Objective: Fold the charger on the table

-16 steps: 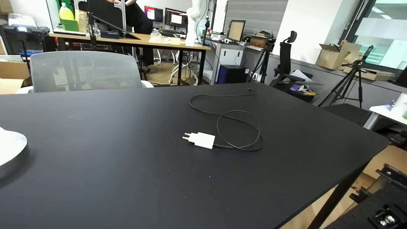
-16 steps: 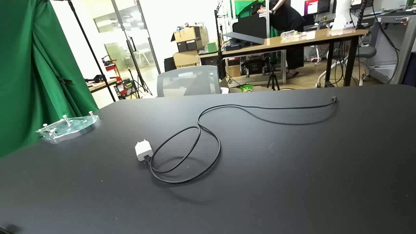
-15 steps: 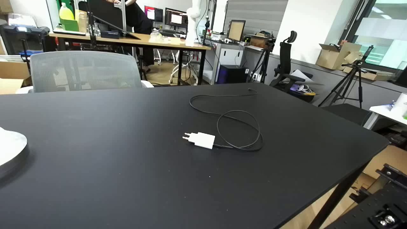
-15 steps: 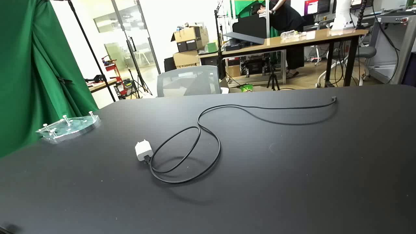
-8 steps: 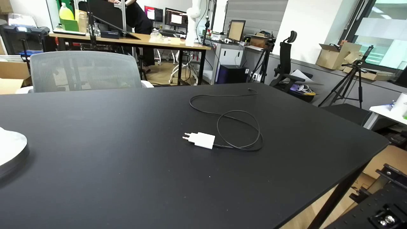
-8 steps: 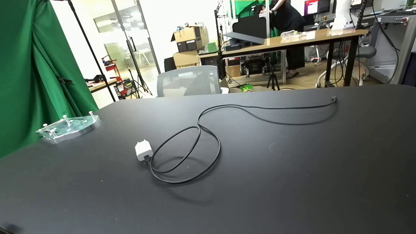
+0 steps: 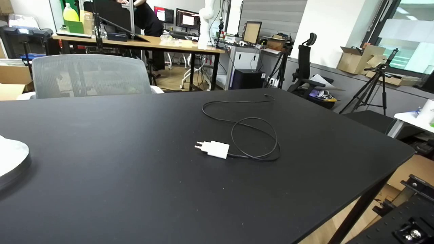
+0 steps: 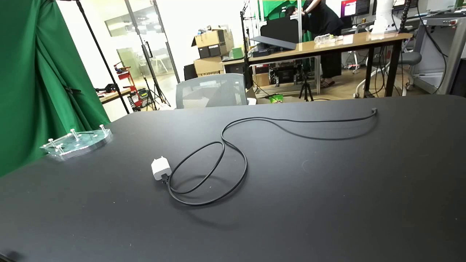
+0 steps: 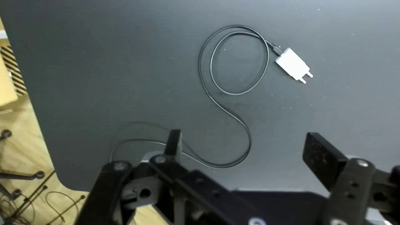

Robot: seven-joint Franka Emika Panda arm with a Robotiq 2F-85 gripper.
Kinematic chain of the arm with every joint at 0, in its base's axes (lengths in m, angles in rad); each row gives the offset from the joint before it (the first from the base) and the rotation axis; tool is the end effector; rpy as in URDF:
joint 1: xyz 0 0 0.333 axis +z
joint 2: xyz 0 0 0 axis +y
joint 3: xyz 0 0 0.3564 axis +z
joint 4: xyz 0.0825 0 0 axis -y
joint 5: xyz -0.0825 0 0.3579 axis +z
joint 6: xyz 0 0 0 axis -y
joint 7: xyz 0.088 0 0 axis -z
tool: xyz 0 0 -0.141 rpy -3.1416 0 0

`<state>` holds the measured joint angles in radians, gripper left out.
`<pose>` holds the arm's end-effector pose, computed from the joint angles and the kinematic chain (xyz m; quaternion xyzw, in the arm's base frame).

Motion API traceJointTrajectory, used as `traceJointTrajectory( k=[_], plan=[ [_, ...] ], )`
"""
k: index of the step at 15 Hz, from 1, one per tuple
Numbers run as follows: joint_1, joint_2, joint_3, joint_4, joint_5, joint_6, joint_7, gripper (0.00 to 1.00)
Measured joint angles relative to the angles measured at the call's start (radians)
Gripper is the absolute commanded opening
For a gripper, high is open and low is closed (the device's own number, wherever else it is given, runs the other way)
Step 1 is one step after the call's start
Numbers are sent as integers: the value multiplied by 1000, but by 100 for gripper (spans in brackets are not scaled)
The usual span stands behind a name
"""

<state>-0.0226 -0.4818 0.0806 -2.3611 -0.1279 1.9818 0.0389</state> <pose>0.3763 0.0136 0.5263 0.9953 0.0284 0.0534 0.0761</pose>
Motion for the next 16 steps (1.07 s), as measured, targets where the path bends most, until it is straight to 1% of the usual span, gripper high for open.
traceJointTrajectory(
  k=[5, 7, 9, 12, 16],
  plan=[
    [76, 79, -68, -46, 76, 166, -282, 100],
    [102, 111, -88, -57, 97, 198, -402, 100],
    [119, 134, -107, -66, 115, 197, -502, 100],
    [125, 144, -116, -66, 117, 197, -537, 100],
    [138, 146, -109, -67, 102, 204, -608, 100]
  ],
)
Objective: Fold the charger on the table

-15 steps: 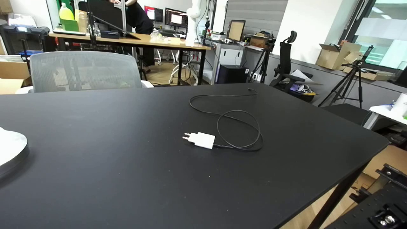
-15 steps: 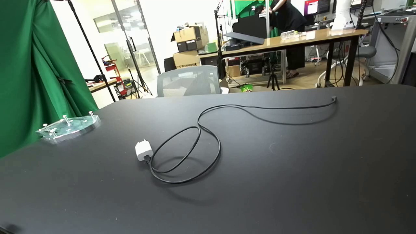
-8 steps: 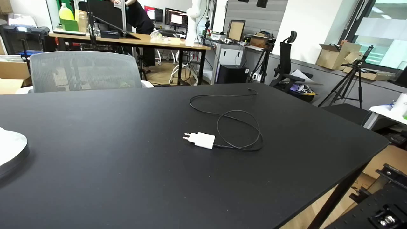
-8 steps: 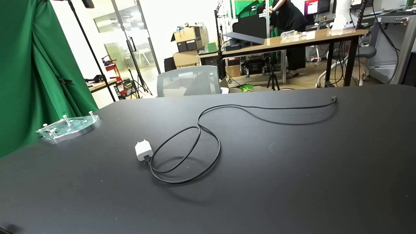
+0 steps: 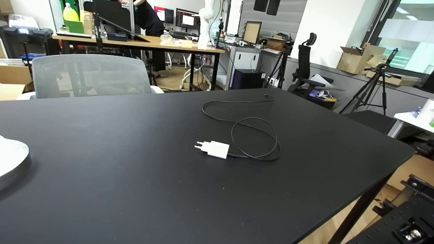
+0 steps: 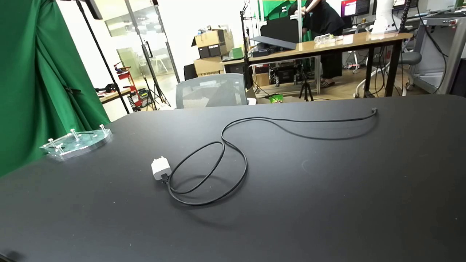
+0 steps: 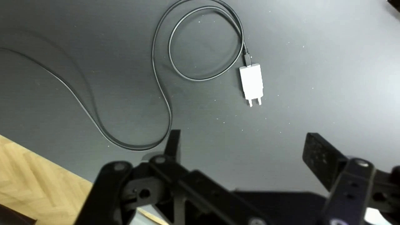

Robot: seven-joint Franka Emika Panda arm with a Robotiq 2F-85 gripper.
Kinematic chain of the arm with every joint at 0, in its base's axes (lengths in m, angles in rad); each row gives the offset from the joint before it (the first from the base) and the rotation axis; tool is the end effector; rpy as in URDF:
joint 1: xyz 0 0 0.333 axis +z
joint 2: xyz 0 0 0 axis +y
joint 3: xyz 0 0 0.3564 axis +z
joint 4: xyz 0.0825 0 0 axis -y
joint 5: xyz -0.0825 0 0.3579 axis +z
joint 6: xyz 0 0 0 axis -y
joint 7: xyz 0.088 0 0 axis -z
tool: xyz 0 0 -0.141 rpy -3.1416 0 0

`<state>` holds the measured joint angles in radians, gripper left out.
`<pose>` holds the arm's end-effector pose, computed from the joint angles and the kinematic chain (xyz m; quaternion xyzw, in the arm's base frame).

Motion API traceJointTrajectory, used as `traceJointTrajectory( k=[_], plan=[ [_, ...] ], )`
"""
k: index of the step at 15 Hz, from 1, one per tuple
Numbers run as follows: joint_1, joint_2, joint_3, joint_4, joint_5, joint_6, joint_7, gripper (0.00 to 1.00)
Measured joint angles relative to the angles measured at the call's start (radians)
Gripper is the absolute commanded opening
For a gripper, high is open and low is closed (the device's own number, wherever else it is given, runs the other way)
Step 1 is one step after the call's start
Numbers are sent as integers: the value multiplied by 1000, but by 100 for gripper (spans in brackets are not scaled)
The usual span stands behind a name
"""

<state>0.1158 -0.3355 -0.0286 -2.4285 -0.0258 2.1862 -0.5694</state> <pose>0.4113 0.0338 0.4574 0.9431 0.3292 0.0437 0.0171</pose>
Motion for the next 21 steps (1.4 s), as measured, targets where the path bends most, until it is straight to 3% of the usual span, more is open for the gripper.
traceJointTrajectory(
  k=[4, 9, 13, 18, 21],
  plan=[
    [-26, 62, -41, 16, 10, 45, -16, 100],
    [-132, 203, -190, 92, 147, 16, -236, 100],
    [-168, 248, -206, 132, 184, -29, -275, 100],
    [-202, 301, -182, 168, 33, 0, -204, 100],
    [-249, 410, -187, 301, -42, -115, -284, 100]
  ],
)
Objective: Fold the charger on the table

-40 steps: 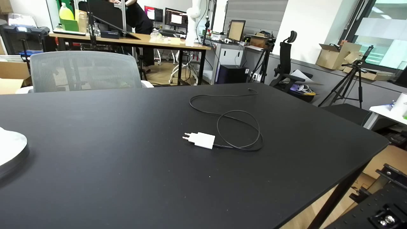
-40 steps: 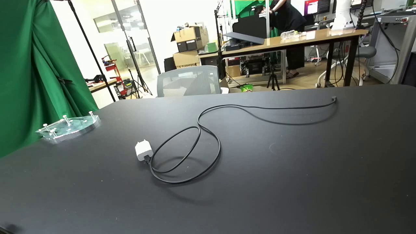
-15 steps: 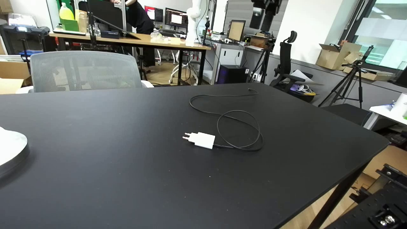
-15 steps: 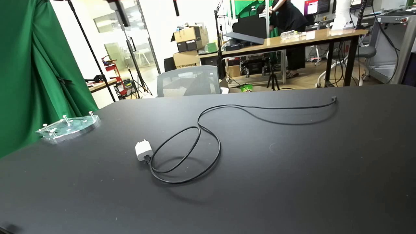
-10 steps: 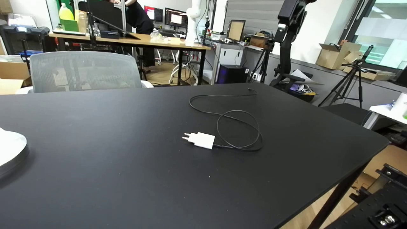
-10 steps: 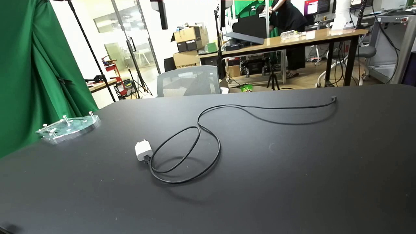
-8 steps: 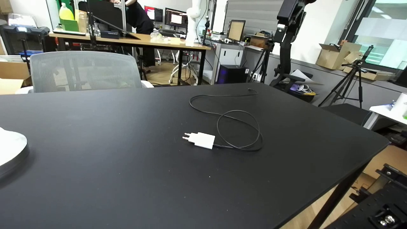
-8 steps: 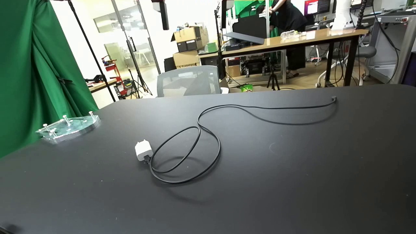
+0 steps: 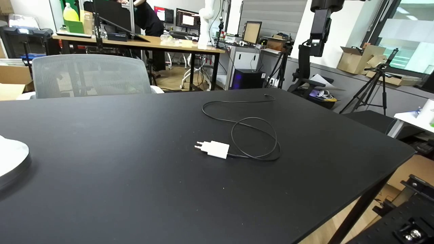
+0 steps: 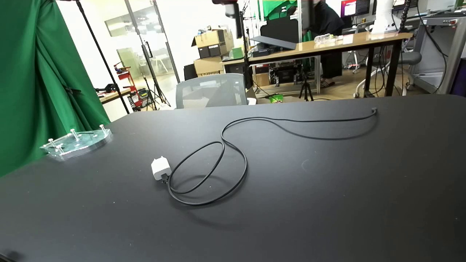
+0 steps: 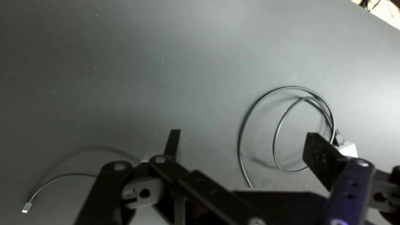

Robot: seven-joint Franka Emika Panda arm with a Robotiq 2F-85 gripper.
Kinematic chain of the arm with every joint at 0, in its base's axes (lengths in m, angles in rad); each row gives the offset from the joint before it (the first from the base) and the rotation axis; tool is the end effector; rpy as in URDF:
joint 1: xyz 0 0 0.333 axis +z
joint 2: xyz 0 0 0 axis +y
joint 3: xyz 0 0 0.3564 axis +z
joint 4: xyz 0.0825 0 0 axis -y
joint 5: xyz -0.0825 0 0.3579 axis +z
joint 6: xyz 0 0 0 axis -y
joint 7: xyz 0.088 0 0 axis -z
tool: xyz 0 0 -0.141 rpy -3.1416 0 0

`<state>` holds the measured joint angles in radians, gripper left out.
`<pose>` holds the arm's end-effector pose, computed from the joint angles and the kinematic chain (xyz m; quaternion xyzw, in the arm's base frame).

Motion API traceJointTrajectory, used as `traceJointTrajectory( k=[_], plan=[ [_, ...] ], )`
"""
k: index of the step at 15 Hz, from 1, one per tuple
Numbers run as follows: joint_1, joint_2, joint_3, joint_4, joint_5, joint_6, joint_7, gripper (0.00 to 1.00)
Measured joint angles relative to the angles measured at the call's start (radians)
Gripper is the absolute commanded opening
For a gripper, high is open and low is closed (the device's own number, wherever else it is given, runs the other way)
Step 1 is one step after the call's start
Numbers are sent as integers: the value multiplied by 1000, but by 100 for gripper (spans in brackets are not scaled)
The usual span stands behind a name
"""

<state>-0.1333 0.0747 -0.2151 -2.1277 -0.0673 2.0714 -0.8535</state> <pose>0.4829 -0.1800 0.3873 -0.9610 -0.2664 0.0739 0.0066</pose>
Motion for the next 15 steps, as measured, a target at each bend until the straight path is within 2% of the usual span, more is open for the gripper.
traceJointTrajectory(
  k=[4, 8, 12, 15],
  plan=[
    [-73, 166, -3, 204, -34, -131, -144, 100],
    [-80, 213, 3, 253, -38, -144, -155, 100],
    [-79, 224, 26, 242, -166, 46, -162, 100],
    [-79, 269, 36, 264, -203, 213, -161, 100]
  ],
)
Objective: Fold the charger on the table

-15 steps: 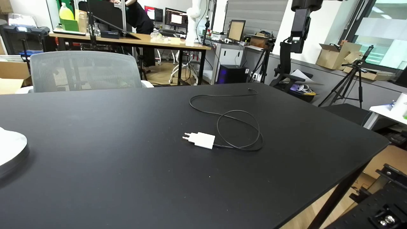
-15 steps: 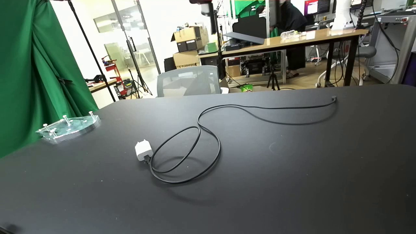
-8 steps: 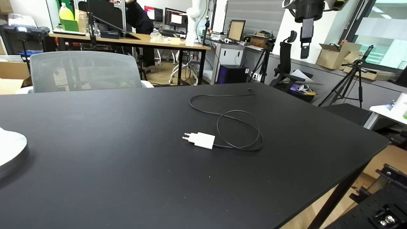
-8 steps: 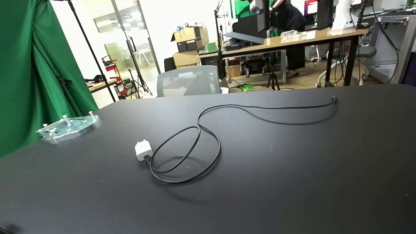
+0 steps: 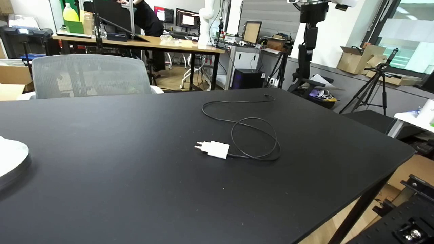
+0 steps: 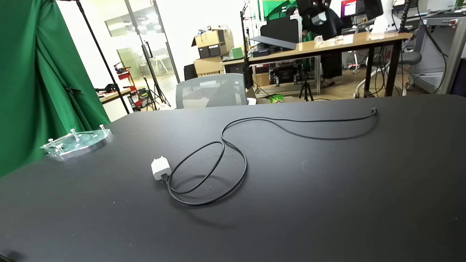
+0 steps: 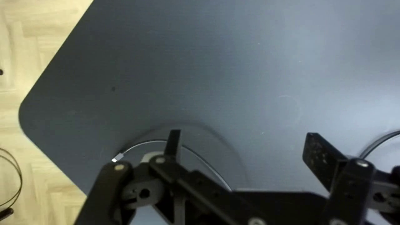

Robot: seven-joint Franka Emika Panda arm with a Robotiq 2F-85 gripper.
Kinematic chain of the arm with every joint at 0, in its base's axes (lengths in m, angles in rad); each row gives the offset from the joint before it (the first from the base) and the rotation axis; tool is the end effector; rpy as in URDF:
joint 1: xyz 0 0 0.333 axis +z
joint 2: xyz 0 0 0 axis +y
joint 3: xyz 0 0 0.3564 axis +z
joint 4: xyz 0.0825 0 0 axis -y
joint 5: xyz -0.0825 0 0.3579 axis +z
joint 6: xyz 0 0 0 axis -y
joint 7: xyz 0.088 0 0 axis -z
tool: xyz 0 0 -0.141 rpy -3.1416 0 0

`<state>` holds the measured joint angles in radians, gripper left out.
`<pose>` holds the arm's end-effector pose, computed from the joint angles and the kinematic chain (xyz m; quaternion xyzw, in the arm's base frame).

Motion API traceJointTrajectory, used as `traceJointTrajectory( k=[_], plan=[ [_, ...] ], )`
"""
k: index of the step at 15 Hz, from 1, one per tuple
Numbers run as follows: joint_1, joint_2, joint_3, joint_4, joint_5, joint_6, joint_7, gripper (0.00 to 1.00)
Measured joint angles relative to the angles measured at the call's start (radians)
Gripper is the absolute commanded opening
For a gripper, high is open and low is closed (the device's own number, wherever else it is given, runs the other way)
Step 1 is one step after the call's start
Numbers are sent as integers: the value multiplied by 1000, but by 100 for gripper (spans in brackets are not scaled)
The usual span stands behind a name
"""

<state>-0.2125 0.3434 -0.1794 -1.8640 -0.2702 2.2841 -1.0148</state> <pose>0.5842 -0.2464 0.3659 0.9109 0.3879 -0.0577 0.1279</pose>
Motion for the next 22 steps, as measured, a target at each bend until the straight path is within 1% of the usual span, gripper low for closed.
traceJointTrajectory(
  k=[2, 3, 5, 7, 10, 14, 16, 19, 22],
  plan=[
    [-5, 47, 16, 38, 20, 43, -14, 100],
    [-15, 75, 38, 64, 59, 44, -47, 100],
    [-44, 131, 96, 117, 164, 33, -154, 100],
    [-74, 187, 154, 175, 254, -12, -270, 100],
    [-100, 266, 196, 265, 314, -140, -412, 100],
    [-109, 373, 182, 388, 301, -301, -504, 100],
    [-109, 431, 161, 457, 260, -355, -515, 100],
    [-108, 514, 140, 560, 200, -404, -518, 100],
    [-100, 581, 129, 648, 163, -406, -517, 100]
  ],
)
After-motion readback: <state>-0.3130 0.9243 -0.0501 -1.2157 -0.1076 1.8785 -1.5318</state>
